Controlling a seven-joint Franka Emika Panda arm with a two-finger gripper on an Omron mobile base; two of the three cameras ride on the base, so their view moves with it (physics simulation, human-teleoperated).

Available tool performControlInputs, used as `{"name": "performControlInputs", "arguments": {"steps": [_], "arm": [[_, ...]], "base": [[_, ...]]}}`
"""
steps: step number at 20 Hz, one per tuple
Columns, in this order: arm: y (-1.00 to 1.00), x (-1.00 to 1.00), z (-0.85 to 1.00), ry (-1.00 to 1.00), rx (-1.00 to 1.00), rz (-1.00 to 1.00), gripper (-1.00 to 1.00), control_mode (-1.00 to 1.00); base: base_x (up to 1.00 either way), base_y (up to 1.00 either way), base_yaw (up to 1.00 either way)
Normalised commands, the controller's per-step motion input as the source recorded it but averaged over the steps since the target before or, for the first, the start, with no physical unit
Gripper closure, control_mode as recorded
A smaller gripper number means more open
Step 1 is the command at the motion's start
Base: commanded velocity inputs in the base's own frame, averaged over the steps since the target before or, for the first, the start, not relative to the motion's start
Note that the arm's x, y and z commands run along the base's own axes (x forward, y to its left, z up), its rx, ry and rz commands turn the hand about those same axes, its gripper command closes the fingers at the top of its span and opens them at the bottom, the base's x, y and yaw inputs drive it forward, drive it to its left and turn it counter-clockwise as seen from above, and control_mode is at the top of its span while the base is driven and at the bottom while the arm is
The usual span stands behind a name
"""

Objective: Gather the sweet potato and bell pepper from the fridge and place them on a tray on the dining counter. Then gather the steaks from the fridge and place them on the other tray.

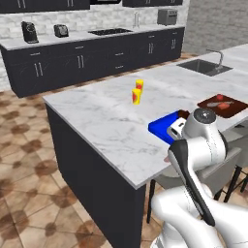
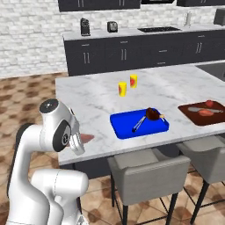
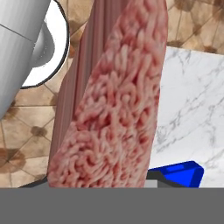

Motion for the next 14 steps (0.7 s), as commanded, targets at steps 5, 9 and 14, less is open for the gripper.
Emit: {"name": "performControlInputs", "arguments": {"steps": [5, 9, 14], "arm": [[0.09, 0.08, 0.00, 0.00, 0.00, -0.03, 1.00, -1.00], [0.03, 0.30, 0.03, 0.00, 0.00, -0.07, 1.00, -1.00], [-0.08, 0.35, 0.15, 0.00, 0.03, -0.04, 1.00, -1.00]], "base": [[0.11, 0.17, -0.05], [0.00, 0.00, 0.00], [0.00, 0.00, 0.00]]}}
